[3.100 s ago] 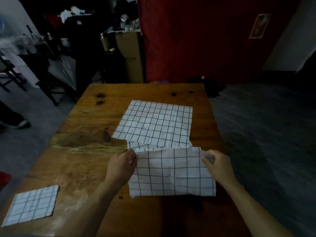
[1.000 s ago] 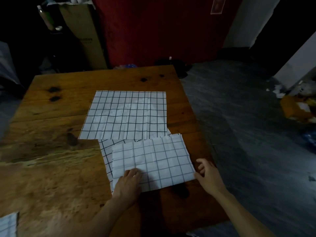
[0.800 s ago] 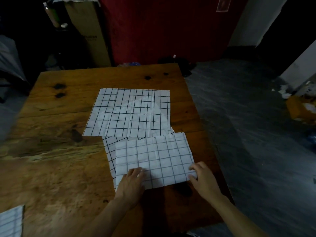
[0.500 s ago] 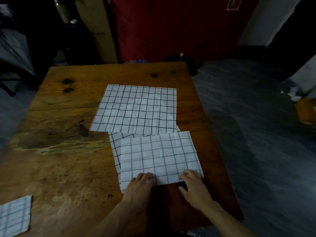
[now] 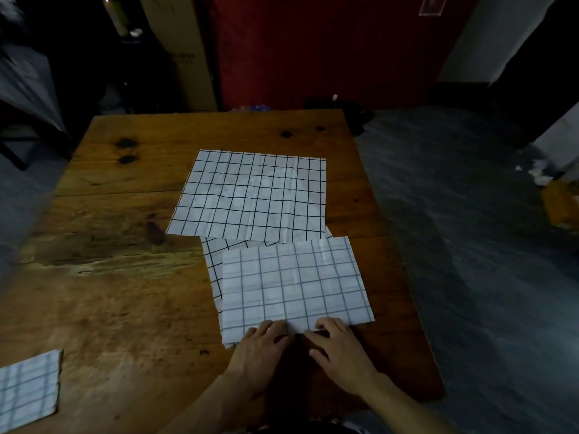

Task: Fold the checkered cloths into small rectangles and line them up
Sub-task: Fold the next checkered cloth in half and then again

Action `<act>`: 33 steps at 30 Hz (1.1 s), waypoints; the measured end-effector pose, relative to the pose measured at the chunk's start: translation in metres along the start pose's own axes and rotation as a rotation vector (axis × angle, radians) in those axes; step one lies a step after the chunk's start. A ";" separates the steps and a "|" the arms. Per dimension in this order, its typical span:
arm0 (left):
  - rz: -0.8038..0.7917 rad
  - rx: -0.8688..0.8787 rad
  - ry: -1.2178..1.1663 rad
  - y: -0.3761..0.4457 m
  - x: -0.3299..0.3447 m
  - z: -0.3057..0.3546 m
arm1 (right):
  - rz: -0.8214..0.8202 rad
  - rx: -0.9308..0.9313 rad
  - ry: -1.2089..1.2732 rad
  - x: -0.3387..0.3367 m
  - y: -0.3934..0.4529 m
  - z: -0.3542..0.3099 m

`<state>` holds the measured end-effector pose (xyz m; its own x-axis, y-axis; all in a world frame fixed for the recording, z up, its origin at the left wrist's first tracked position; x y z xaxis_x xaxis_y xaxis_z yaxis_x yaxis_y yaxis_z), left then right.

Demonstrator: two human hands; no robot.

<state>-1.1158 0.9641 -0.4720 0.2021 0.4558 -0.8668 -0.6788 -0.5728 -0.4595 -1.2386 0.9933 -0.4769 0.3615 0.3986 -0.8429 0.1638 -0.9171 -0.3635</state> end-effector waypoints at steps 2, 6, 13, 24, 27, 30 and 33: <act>0.007 0.007 -0.012 -0.001 0.001 -0.002 | -0.002 0.030 0.012 0.001 -0.004 0.010; 0.025 0.020 -0.017 -0.003 0.004 -0.009 | 0.005 0.120 0.048 -0.002 -0.014 0.035; 0.055 -0.009 -0.054 -0.008 0.007 -0.018 | 0.089 0.258 0.000 -0.016 -0.037 0.073; 0.223 -0.179 -0.153 -0.026 -0.006 -0.058 | 0.119 0.333 0.000 -0.025 -0.045 0.091; 0.217 -0.209 -0.176 -0.031 -0.005 -0.071 | 0.145 0.373 0.007 -0.024 -0.041 0.088; 0.164 -0.181 -0.103 -0.029 -0.009 -0.076 | 0.164 0.378 -0.020 -0.025 -0.032 0.072; 0.136 -0.163 -0.078 -0.026 -0.014 -0.080 | 0.173 0.335 0.031 -0.023 -0.023 0.044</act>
<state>-1.0443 0.9179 -0.4635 0.0572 0.4142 -0.9084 -0.5714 -0.7325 -0.3700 -1.2914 1.0051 -0.4668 0.3856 0.2333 -0.8927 -0.2096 -0.9201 -0.3310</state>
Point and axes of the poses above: each hand's wrist, its own y-axis towards the middle knuckle, its own x-axis out of the palm, z = x × y, the point moved 10 cm from there along y, towards the middle knuckle, and after that the axes turned 5 degrees about -z, right-handed, at the moved point
